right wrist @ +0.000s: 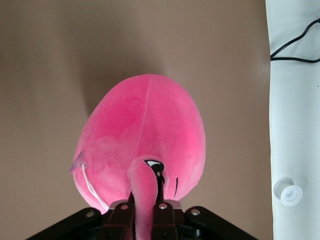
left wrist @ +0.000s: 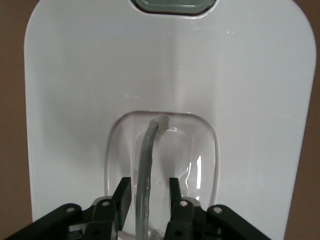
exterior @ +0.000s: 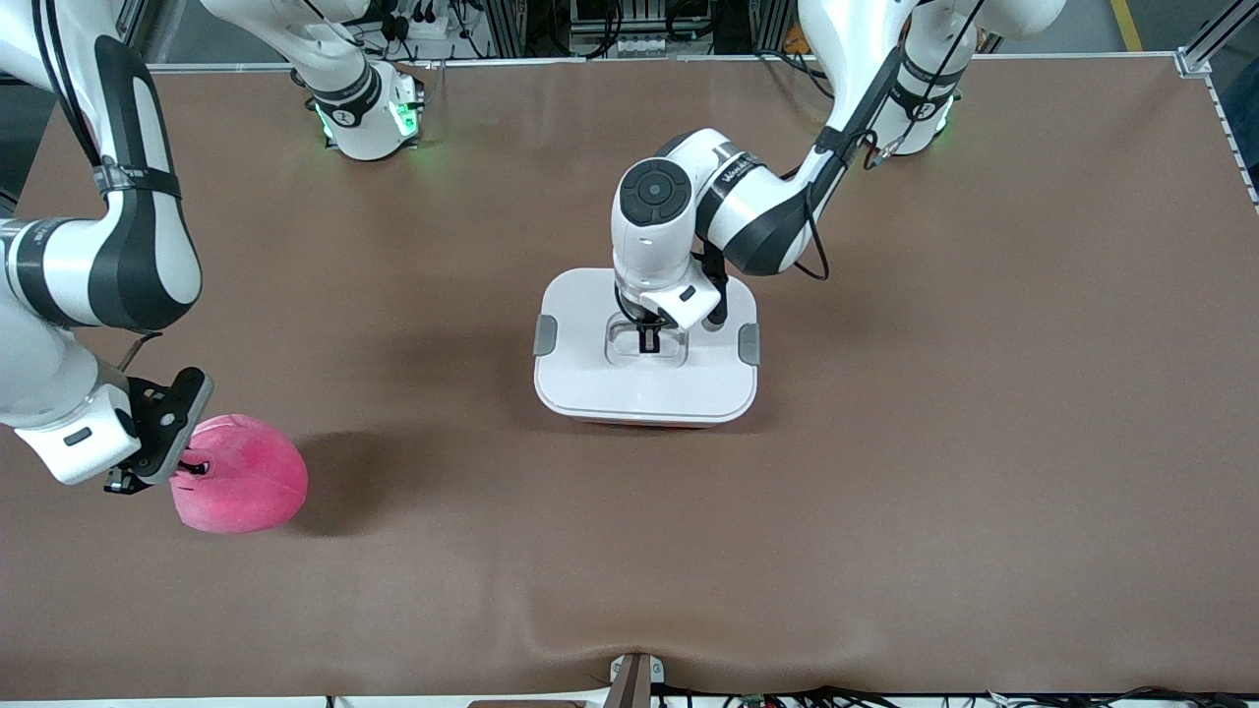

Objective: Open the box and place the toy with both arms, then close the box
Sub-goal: 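Lift the white lid off the box with the left gripper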

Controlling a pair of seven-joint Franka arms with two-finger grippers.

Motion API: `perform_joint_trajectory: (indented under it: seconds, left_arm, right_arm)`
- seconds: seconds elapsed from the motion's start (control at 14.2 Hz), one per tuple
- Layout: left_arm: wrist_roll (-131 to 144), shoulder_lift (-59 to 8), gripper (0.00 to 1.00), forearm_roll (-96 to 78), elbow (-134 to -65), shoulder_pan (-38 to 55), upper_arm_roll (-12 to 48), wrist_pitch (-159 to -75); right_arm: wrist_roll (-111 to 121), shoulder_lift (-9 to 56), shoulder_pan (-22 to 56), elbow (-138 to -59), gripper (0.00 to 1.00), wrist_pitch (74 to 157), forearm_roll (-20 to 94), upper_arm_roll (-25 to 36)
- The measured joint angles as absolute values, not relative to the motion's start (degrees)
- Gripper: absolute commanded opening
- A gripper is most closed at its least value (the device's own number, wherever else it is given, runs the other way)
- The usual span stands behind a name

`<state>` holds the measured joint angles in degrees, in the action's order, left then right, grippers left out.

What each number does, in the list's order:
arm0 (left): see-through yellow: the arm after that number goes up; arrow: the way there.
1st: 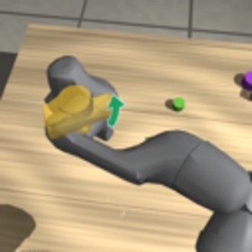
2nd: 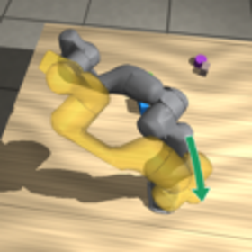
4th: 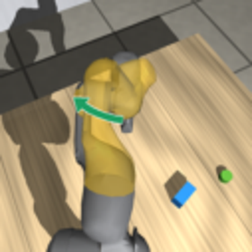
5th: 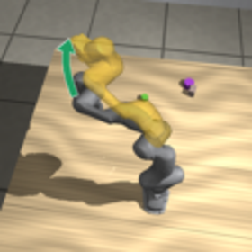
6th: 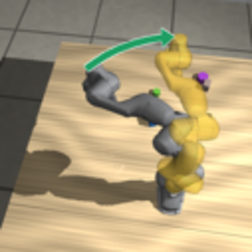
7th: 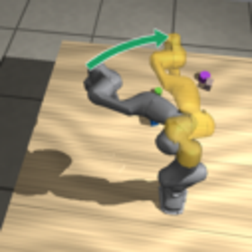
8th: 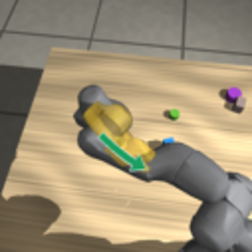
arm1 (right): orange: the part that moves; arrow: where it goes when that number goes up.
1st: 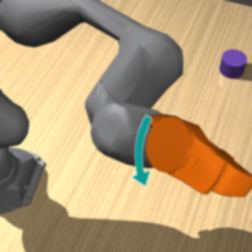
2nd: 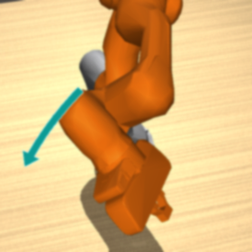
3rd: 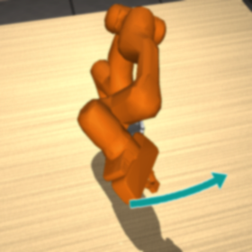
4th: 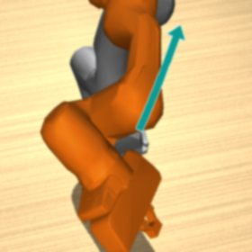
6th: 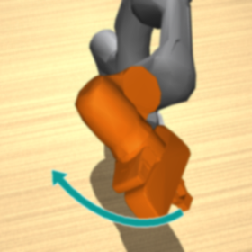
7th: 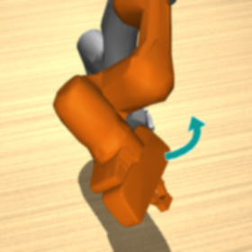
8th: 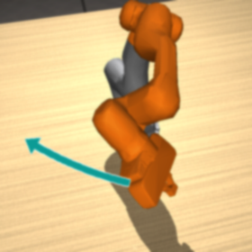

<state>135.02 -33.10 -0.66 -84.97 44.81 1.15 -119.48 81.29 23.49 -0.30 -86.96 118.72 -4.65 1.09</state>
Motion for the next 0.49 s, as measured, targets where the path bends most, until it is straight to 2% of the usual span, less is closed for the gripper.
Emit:
perform_joint_trajectory:
  seconds: [0.14, 0.49]
  left_arm:
    - [135.02, -33.1, 0.23, -0.66, -85.07, 44.81, 1.15, -119.49]
    - [135.02, -33.1, 0.17, -0.66, -85.17, 44.79, 1.15, -119.57]
  right_arm:
    - [81.3, 23.49, -0.31, -86.96, 0.0, 118.72, -4.65, 1.11]
    - [81.31, 23.49, -0.35, -86.96, 0.0, 118.72, -4.65, 1.13]
